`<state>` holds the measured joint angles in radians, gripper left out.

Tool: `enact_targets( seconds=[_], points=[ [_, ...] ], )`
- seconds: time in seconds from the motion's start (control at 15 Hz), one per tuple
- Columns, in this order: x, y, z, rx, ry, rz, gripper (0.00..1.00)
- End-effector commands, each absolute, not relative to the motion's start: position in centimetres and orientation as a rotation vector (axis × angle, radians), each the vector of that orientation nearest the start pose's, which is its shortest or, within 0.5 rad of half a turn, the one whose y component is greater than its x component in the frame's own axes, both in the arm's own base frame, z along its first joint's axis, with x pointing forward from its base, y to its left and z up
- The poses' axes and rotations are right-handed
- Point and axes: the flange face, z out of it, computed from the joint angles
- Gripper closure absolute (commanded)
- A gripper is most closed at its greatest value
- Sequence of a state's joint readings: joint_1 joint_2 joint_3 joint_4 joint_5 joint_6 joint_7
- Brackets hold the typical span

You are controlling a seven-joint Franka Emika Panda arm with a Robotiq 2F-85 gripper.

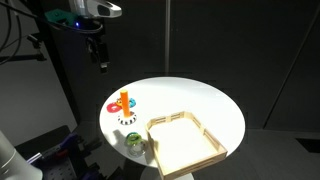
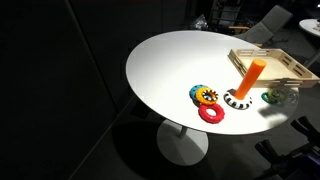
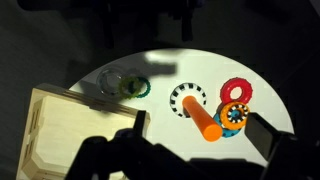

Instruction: Put the yellow ring through the pole

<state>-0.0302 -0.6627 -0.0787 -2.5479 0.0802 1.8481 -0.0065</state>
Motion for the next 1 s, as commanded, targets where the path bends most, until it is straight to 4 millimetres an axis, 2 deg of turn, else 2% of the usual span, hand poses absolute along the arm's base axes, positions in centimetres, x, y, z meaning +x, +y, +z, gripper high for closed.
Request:
enact_targets(
  seconds=[0.0, 0.33, 0.53, 0.8, 0.93],
  points=[
    [36.0, -3.6, 45.5, -3.027, 0.222, 0.105, 0.00],
    [37.8, -5.2, 39.5, -3.035, 0.331, 0.163, 0.00],
    [37.9, -6.1, 36.1, -3.035, 0.373, 0.137, 0.00],
    [37.4, -6.5, 32.6, -3.064, 0.407, 0.049, 0.00],
    [37.1, -6.6, 31.6, -3.074, 0.412, 0.047, 0.00]
  ],
)
